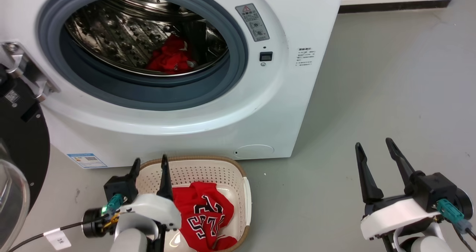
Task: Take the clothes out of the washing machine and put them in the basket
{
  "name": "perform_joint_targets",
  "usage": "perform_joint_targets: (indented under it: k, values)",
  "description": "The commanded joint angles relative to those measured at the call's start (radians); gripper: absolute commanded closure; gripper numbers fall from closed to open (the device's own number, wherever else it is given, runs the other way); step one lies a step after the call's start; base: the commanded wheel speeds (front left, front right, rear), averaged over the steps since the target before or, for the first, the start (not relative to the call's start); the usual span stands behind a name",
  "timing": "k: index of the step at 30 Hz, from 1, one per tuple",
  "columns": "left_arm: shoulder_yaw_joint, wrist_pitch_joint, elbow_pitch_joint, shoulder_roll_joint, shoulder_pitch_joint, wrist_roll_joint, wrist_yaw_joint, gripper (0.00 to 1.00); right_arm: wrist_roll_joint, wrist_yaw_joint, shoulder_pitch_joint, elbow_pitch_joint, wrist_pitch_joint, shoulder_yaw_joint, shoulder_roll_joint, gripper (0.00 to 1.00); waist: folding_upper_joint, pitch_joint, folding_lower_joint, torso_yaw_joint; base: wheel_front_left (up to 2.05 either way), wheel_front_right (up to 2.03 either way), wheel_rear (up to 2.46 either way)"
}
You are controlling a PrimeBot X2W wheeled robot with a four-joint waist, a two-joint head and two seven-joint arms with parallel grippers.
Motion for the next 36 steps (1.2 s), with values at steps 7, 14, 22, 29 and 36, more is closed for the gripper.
perform_joint_targets:
  k: [7, 14, 22, 29, 36]
  values:
    - [-0.032, -0.003, -0.127, -0.002, -0.014, 0.055, 0.028, 0.0, 0.003, -0.001, 0.025, -0.021, 0.01, -0.006, 0.002, 0.0, 0.0, -0.007, 0.0002, 0.011, 0.0, 0.0, 0.0]
    - [-0.042, -0.003, -0.184, -0.002, -0.079, 0.107, 0.039, 0.0, 0.009, -0.001, 0.01, -0.034, 0.007, 0.002, 0.002, 0.0, 0.0, 0.016, 0.0002, 0.0, 0.0, 0.0, 0.0]
    - [-0.017, -0.003, -0.102, 0.027, -0.231, 0.133, 0.031, 0.0, 0.02, -0.001, -0.024, -0.046, 0.0, 0.022, 0.002, 0.0, 0.0, 0.097, 0.0002, -0.038, 0.0, 0.0, 0.0]
    - [-0.021, -0.003, 0.054, 0.069, -0.408, 0.152, 0.002, 0.0, 0.037, -0.001, -0.055, -0.046, -0.012, 0.045, 0.002, 0.0, 0.0, 0.199, 0.0002, -0.074, 0.0, 0.0, 0.0]
    - [-0.026, -0.003, 0.193, 0.117, -0.572, 0.171, -0.004, 0.0, 0.051, -0.001, -0.097, -0.031, -0.031, 0.073, 0.002, 0.0, 0.0, 0.293, 0.0002, -0.117, 0.0, 0.0, 0.0]
